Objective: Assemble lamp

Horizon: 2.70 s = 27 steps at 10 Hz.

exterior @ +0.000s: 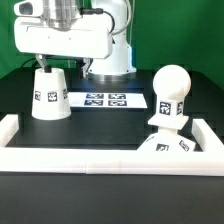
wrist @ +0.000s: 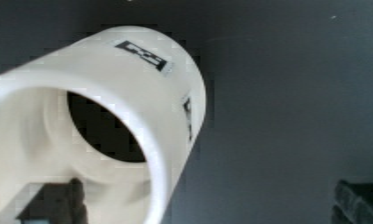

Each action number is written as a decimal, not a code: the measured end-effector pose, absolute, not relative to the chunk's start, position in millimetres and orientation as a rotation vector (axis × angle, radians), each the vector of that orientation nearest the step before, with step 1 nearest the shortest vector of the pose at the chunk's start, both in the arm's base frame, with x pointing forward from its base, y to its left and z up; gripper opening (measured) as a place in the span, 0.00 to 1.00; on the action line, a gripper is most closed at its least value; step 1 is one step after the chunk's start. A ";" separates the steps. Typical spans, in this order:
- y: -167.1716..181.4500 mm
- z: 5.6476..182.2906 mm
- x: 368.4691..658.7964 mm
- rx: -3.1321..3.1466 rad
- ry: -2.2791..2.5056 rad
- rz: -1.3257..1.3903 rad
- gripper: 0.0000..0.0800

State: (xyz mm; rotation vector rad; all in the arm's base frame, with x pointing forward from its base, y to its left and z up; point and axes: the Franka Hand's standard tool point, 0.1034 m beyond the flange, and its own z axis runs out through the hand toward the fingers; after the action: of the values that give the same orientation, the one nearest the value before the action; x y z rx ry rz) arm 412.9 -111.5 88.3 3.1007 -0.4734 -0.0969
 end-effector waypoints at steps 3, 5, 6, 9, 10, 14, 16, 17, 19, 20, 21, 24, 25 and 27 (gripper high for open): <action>-108.2 83.3 410.9 3.100 -0.458 -0.115 0.55; -107.9 82.6 410.6 3.099 -0.457 -0.118 0.32; -108.0 82.4 410.5 3.099 -0.457 -0.119 0.15; -107.8 83.8 412.6 3.100 -0.455 -0.112 0.06; -107.8 83.9 412.6 3.100 -0.455 -0.112 0.06; -107.7 83.9 412.7 3.100 -0.454 -0.112 0.06; -99.3 91.0 414.2 3.114 -0.450 -0.142 0.06; -89.8 106.0 417.8 3.141 -0.450 -0.162 0.06; -77.2 138.7 429.6 3.189 -0.433 -0.152 0.06; -76.9 147.2 435.5 3.195 -0.429 -0.134 0.06; -77.7 143.1 433.3 3.191 -0.431 -0.141 0.06; -75.9 142.8 433.3 3.197 -0.432 -0.147 0.06; -65.6 147.6 437.2 3.230 -0.460 -0.160 0.06; -41.7 173.3 462.9 3.256 -0.472 -0.125 0.06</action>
Offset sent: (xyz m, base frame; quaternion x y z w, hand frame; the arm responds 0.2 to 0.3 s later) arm 0.0000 0.0000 0.0000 0.0000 0.0000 0.0000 1.0000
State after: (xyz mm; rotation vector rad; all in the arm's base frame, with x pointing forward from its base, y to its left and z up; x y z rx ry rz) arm 462.9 -41.7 173.3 3.2562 -0.4718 -0.1254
